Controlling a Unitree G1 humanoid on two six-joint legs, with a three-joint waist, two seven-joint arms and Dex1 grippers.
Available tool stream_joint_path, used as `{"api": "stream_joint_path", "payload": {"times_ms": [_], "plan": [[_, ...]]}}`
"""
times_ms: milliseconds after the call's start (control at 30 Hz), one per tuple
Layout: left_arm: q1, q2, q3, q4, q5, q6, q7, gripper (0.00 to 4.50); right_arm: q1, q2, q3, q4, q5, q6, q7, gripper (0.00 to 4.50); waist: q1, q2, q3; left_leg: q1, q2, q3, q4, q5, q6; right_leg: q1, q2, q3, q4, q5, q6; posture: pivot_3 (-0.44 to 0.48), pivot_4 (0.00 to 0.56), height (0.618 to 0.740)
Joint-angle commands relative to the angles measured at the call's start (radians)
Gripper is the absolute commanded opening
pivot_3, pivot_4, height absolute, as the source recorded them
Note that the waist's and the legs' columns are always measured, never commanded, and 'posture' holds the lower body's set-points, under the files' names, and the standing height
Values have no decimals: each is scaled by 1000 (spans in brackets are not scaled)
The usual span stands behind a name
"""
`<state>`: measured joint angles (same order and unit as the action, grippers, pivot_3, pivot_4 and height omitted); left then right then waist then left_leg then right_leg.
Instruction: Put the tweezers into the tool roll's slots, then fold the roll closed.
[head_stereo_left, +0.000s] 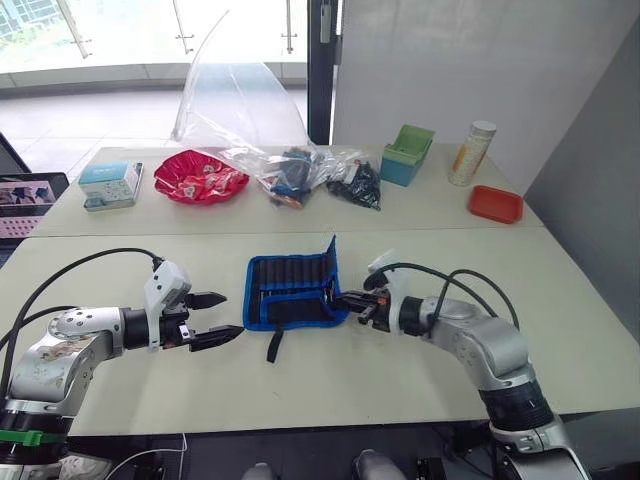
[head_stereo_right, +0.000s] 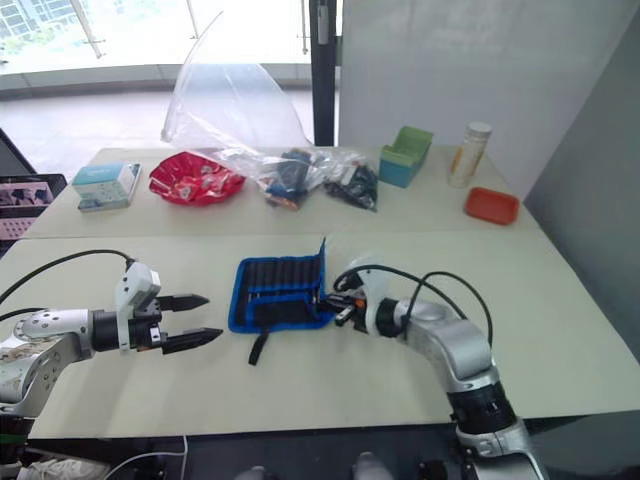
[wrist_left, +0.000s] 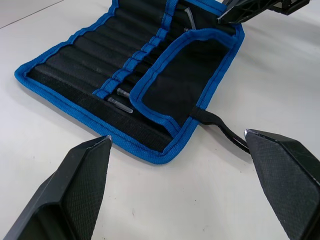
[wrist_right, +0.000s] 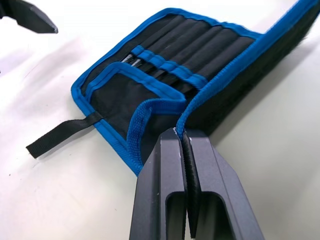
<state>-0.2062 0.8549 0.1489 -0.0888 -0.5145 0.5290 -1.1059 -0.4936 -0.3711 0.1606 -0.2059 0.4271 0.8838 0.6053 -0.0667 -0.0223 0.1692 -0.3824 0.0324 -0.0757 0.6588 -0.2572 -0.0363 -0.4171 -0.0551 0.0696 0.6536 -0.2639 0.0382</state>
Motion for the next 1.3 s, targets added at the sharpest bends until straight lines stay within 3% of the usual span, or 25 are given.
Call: {"api": "stream_joint_path", "payload": {"times_ms": [33, 467, 733, 933, 1133, 1300], "plan": [[10, 7, 20, -22, -2, -14, -2, 4500, -28, 15, 16, -26, -7, 11, -16, 45, 0, 0, 0, -3, -2, 0, 1, 0, 0, -4, -1, 0, 4, 0, 0, 0, 150, 738], [17, -22, 2, -45, 8, -21, 24, 4500, -85, 152, 55, 80, -15, 43, -54, 45, -3, 0, 0, -2, -1, 0, 1, 0, 0, -6, -1, 0, 10, 0, -1, 0, 150, 738], [28, -24, 15, -49, 13, -24, 44, 4500, -106, 232, 83, 232, -45, -7, -44, 45, -3, 0, 0, -2, -2, -1, 1, 0, 0, -6, -1, 0, 10, 1, -1, 0, 150, 738], [52, -12, 30, -59, 13, -21, 46, 4500, -114, 359, 4, 474, -27, -112, -30, 45, -14, -1, -1, 2, 1, 0, 1, 0, 0, -5, 1, 0, 11, 2, -3, 0, 150, 738], [69, -6, 29, -71, 5, -13, 33, 4500, -106, 416, -72, 390, 85, -76, 18, 1919, -13, -1, -1, 3, 2, 0, 1, 1, -1, -5, 2, 0, 11, 2, -3, 0, 150, 738], [61, -5, 32, -49, 12, -22, 25, 4500, -60, 332, -60, 271, 83, -157, 111, 3618, -1, -1, -1, 0, 1, 0, 1, 0, -1, -6, 1, 0, 11, 2, -3, 0, 150, 738]]}}
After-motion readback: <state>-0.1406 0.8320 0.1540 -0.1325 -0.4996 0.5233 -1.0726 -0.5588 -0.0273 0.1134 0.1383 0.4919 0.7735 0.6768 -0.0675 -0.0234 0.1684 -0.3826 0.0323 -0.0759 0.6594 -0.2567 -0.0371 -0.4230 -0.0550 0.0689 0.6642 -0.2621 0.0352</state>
